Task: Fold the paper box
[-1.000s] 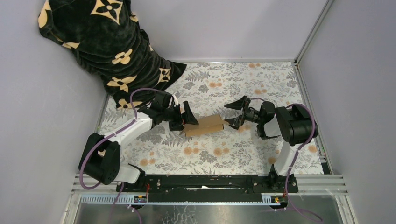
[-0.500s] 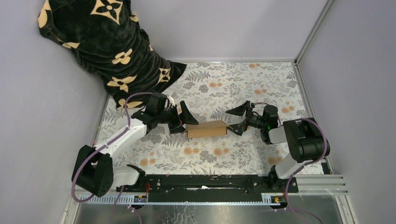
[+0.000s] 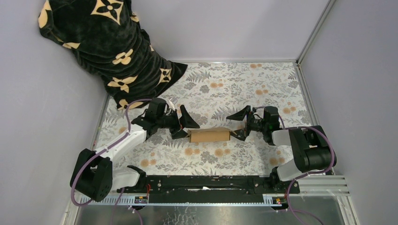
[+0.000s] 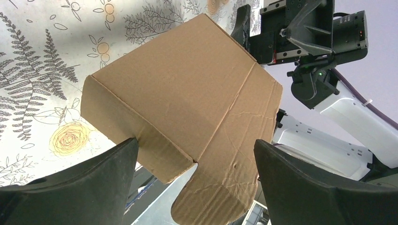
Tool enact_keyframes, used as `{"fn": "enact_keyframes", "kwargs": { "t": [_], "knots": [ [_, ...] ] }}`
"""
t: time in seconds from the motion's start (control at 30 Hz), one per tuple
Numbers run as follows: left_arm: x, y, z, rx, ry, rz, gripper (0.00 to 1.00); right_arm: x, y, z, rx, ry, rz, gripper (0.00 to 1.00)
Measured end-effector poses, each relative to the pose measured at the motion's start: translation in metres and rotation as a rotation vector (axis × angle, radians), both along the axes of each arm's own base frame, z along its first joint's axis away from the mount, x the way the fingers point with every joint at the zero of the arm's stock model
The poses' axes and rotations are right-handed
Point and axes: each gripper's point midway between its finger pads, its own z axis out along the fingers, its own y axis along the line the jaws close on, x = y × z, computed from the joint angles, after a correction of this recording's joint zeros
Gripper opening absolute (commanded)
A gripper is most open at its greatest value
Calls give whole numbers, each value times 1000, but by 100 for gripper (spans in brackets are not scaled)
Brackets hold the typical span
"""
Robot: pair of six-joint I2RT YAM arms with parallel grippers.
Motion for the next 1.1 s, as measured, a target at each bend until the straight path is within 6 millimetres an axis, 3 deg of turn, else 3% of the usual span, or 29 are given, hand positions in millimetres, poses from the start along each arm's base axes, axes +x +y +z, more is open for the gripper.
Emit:
{"fn": "enact_keyframes", "kwargs": {
  "t": [0.27,0.53,0.77,1.1],
  "knots": [
    [3,-2,-17,14,66,8,98,5,0,-2,-19,20,-9,100],
    [4,-4,-40,30,165,7,98,27,3,10,-26,6,-6,100],
    [33,2,-30,2,159,53,98,45,6,16,-31,-10,-3,100],
    [61,8,-32,-15,175,88,98,52,6,-5,-45,63,-2,100]
  ]
}}
